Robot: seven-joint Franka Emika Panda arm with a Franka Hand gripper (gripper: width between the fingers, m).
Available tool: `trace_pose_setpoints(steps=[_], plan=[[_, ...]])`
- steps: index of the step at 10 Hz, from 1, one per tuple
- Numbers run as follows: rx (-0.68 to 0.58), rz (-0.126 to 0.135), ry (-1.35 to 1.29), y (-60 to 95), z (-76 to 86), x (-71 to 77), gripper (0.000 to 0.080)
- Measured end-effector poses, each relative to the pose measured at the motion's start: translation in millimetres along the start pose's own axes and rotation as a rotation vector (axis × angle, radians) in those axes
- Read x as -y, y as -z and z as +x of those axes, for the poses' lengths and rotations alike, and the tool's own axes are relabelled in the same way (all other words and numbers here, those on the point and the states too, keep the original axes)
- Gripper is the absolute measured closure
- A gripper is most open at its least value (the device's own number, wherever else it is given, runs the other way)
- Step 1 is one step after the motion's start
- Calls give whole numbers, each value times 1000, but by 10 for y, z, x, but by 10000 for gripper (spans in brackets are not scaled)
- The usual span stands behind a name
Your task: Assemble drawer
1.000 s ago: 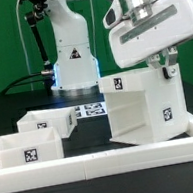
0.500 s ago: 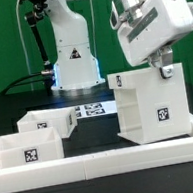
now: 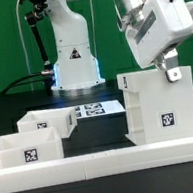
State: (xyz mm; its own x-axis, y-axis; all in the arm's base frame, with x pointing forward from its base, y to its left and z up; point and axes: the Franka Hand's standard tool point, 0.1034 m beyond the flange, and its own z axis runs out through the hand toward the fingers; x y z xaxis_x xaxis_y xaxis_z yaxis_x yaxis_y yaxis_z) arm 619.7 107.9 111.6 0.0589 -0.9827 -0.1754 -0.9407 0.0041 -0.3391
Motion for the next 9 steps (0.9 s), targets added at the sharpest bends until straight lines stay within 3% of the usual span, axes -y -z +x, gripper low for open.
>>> trace_pose_setpoints(steps=[3,6,8,9], plan=[[15,-5,-19,-69,-22,151,745],[30,-33,-28,-104,-16,174,745],[30,-33,-23,-106,-17,172,745],[30,-33,-22,-107,-18,171,564]])
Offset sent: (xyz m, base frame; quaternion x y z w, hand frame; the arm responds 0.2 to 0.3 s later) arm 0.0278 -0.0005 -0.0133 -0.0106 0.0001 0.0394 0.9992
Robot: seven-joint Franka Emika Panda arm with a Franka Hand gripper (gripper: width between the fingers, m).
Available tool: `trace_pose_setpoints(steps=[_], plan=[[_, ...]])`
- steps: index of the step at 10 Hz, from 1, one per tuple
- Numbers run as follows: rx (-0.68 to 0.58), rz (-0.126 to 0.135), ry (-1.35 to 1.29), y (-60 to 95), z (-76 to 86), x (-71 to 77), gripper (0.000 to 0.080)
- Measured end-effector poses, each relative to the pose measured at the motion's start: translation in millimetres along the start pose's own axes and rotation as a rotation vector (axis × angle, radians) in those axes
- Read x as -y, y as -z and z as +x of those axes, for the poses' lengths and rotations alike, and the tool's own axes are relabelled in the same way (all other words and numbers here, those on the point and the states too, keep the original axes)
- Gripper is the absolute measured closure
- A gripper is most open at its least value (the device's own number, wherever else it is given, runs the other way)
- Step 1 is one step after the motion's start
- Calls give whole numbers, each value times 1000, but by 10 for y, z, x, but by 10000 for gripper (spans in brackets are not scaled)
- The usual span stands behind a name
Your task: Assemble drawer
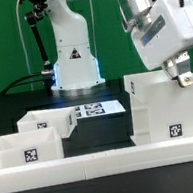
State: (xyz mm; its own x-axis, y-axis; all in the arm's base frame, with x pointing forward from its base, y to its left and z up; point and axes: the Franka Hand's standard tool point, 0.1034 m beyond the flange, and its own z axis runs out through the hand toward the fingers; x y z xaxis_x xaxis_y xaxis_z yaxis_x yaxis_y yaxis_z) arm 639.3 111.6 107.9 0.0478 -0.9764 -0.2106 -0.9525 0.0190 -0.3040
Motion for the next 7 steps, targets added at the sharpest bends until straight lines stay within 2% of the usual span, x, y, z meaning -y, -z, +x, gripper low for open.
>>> trace_pose_setpoints(steps=[1,2,3,4,7], plan=[[0,0,5,1,0,0,428],[2,2,109,44,20,5,428],[3,10,197,128,50,12,247],[2,15,276,207,66,4,178],[-12,50,555,547,285,22,154]])
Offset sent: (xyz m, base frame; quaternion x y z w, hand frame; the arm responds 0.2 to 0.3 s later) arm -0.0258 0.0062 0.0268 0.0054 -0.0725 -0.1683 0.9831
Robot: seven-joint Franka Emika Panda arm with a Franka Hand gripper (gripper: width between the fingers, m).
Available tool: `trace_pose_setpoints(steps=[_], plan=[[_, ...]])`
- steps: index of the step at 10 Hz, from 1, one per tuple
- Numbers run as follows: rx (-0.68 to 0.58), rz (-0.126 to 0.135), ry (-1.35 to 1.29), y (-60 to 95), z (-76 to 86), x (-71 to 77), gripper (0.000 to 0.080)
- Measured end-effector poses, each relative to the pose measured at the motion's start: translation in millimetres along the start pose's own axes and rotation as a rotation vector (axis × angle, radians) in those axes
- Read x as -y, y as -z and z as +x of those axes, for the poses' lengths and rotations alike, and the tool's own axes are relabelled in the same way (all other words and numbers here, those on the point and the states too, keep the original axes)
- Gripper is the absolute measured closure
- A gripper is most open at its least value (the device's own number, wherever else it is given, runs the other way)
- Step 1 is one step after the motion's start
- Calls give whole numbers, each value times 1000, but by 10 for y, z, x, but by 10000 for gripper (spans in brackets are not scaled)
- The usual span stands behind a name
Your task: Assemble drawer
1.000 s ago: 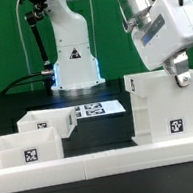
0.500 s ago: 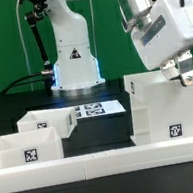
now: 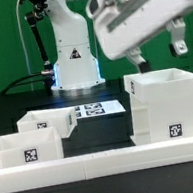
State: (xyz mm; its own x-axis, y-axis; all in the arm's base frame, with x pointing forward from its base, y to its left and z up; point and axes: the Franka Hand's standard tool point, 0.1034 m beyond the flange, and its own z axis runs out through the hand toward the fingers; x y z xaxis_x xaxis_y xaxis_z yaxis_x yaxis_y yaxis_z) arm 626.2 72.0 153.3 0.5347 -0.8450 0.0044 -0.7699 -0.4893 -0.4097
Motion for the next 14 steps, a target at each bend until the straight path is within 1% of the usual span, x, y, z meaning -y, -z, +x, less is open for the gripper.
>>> trace_pose_setpoints(steps=[1,2,3,4,5,6,7,8,9,11,12,13,14], plan=[[-3,0,20,18,12,-13,151],[0,-5,25,-17,-5,-22,151],[0,-5,26,-19,-4,-24,151],[-1,-7,68,-20,1,-27,151],[-2,-9,169,-18,13,-38,151],[17,-38,371,-2,32,-124,151],[44,-71,541,49,91,-215,151],[59,-83,664,105,171,-275,151],[61,-85,768,127,229,-314,151],[65,-89,847,115,229,-323,151],[68,-90,931,114,239,-332,151],[74,-98,1038,120,251,-367,151],[87,-118,1159,147,259,-490,151]])
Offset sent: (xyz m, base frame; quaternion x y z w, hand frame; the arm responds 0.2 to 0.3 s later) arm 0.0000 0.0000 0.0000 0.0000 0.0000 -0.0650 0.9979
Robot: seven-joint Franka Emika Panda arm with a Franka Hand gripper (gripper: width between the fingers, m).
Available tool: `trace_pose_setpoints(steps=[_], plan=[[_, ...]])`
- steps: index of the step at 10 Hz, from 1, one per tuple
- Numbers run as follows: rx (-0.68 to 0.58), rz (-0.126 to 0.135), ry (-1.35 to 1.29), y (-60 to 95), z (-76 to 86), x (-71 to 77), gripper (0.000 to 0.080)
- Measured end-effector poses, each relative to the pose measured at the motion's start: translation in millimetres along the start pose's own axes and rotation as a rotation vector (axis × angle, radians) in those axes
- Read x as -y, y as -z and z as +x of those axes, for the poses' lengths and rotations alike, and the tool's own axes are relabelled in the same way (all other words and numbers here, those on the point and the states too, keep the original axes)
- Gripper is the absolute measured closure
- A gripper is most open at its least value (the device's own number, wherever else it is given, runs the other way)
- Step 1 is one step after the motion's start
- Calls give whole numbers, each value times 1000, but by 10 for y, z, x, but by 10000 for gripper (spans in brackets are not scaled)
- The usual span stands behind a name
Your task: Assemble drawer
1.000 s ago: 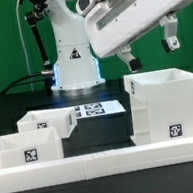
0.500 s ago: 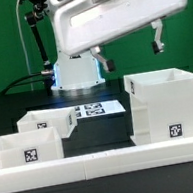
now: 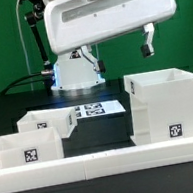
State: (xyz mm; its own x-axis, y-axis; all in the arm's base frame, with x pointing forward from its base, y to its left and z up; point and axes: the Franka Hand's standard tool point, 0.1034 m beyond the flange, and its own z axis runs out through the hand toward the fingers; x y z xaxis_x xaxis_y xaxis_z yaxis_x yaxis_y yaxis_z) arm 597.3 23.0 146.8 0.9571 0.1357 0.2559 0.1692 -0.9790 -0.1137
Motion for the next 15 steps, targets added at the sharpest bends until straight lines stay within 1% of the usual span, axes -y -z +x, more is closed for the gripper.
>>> trace_pose_setpoints(steps=[1,2,3,4,5,7,8,9,10,11,13,14,15], plan=[[8,-18,74,3,-161,-157,151],[21,-29,86,-10,-301,-335,151],[32,-35,82,-28,-388,-473,151],[25,-54,73,-59,-465,-647,151],[63,-39,53,-93,-538,-719,151],[190,-6,42,-84,-524,-579,151],[260,14,42,-97,-526,-559,151],[315,27,58,-130,-546,-607,151],[373,19,78,-185,-588,-725,151],[332,-5,98,-248,-554,-854,151],[321,-18,131,-354,-628,-1054,151],[312,-27,143,-406,-644,-1126,151],[295,-40,166,-459,-655,-1222,151]])
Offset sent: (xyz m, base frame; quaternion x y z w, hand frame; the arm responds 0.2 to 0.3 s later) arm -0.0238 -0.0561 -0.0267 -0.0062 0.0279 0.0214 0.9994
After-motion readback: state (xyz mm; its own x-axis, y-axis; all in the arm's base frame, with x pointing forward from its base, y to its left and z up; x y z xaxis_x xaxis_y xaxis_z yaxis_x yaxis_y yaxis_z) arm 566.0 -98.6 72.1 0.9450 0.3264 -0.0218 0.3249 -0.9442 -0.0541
